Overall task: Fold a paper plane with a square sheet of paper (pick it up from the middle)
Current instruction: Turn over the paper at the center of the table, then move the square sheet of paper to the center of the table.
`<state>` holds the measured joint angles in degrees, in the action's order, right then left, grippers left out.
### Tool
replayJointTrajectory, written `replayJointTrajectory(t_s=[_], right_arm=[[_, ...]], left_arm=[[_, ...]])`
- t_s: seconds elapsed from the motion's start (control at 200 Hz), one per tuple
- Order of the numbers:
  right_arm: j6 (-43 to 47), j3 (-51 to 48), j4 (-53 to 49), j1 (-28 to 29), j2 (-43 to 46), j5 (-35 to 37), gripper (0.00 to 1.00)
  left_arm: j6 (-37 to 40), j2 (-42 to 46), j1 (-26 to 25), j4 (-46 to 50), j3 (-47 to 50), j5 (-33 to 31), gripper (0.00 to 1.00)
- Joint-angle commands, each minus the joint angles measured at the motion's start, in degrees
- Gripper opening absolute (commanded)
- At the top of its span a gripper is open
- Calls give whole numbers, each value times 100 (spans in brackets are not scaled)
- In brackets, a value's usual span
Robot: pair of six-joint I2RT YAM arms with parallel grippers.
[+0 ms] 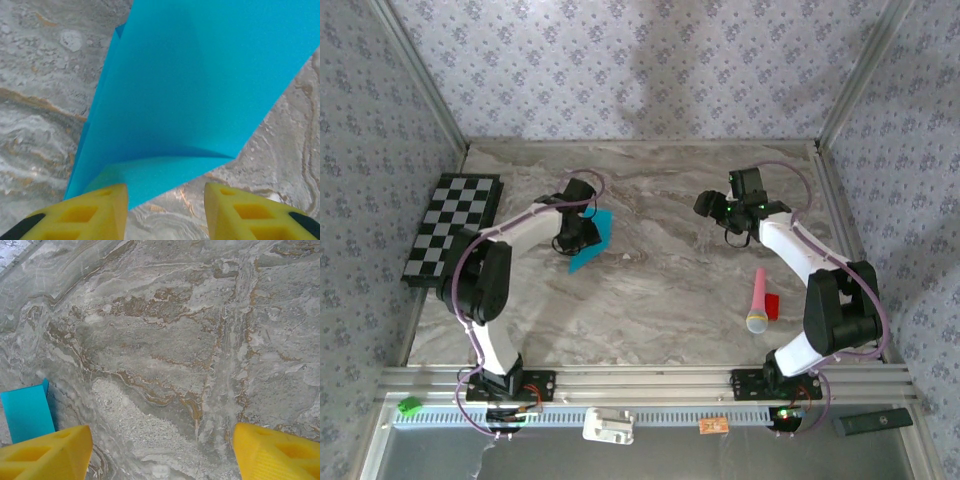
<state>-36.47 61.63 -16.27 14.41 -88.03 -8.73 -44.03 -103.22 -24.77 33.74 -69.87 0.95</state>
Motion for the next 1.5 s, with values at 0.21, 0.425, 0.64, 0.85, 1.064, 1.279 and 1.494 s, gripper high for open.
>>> replayJointTrajectory(t_s=[0.21, 0.425, 0.64, 0.85, 1.064, 1.279, 1.494], right_arm=[[-52, 83, -67, 65, -59, -86, 76], [-51, 104, -73, 83, -134, -133, 75], [-114, 87, -32, 162, -252, -195, 75], [-264, 40, 59, 328, -457, -336, 74], [-368, 69, 202, 551, -687, -550, 73], [-484, 137, 286, 689, -882, -654, 72], [-595, 144, 369, 864, -996, -768, 72]], left_arm=[[341, -693, 104, -29, -409, -235, 39], [955, -871, -70, -162, -418, 108, 36], [1529, -946, -572, -209, -486, 544, 34], [1072, -720, -729, -506, -536, 1165, 37], [437, -238, -669, -447, -425, 1084, 37], [222, -196, -660, -543, -16, 1046, 26], [58, -278, -502, -664, 139, 798, 16]])
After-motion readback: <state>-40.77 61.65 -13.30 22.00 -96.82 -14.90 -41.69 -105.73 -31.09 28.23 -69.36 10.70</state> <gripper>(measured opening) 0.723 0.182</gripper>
